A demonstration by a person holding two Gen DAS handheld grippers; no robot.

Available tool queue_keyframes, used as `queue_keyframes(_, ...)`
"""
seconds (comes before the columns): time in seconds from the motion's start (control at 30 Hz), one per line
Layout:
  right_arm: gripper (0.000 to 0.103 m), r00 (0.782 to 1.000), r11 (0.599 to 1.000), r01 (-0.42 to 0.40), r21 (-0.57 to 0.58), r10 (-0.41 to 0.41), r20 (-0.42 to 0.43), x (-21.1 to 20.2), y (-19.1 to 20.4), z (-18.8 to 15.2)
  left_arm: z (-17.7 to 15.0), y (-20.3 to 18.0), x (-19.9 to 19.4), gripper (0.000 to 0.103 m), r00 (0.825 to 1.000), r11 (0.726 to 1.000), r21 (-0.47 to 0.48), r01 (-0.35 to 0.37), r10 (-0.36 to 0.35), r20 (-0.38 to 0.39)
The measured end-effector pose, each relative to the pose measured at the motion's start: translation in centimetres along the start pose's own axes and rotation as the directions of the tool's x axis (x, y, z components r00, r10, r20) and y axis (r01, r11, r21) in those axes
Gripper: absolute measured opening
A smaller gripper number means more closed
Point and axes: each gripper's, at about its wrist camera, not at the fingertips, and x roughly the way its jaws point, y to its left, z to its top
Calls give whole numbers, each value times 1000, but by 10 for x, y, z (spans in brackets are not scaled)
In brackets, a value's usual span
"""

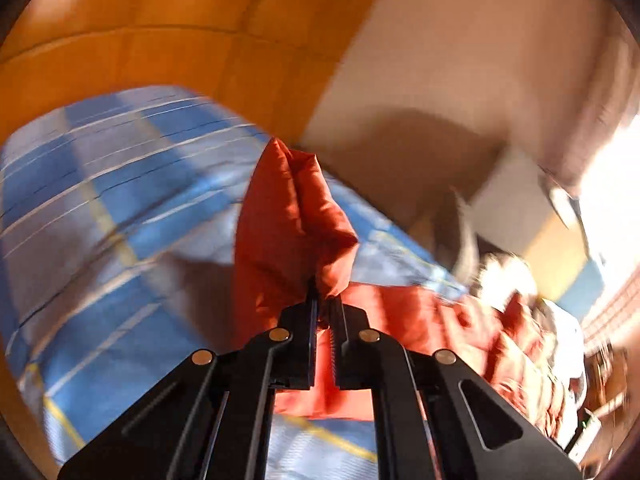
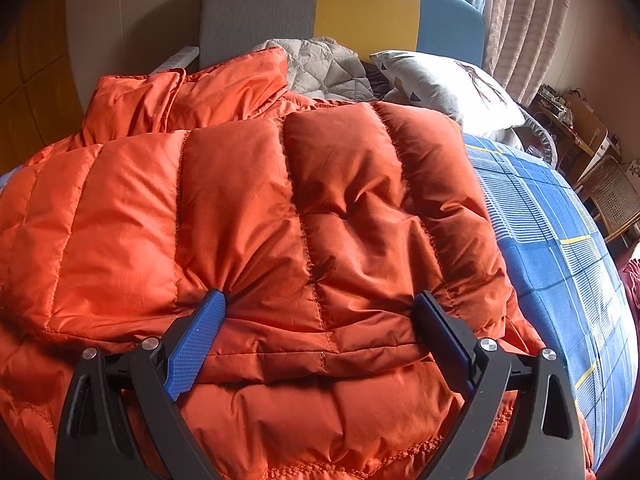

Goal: Fold large clothes

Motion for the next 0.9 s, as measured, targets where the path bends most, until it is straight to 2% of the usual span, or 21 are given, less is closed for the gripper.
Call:
queue_keyframes(0.2,94,1000,1000,-14,8,14,-3,2,-3,0,-16,-83,15,4,992,982,148,120,-113,-57)
queue_keyframes(0.37,94,1000,1000,-25,16,26,-5,2,-6,0,-37,-135,31,4,971,948,229,223,-195,-138)
queue_keyframes(0.57,94,1000,999,-28,17,28,-6,2,-6,0,-70,-190,36,4,934,887,318,335,-268,-236)
queue_keyframes(0.77,94,999,999,-33,22,33,-9,3,-5,0,-108,-234,43,4,880,818,364,445,-326,-345)
queue_keyframes(0.9,94,999,998,-50,30,51,-17,3,-7,2,-131,-248,55,5,852,797,366,480,-324,-412)
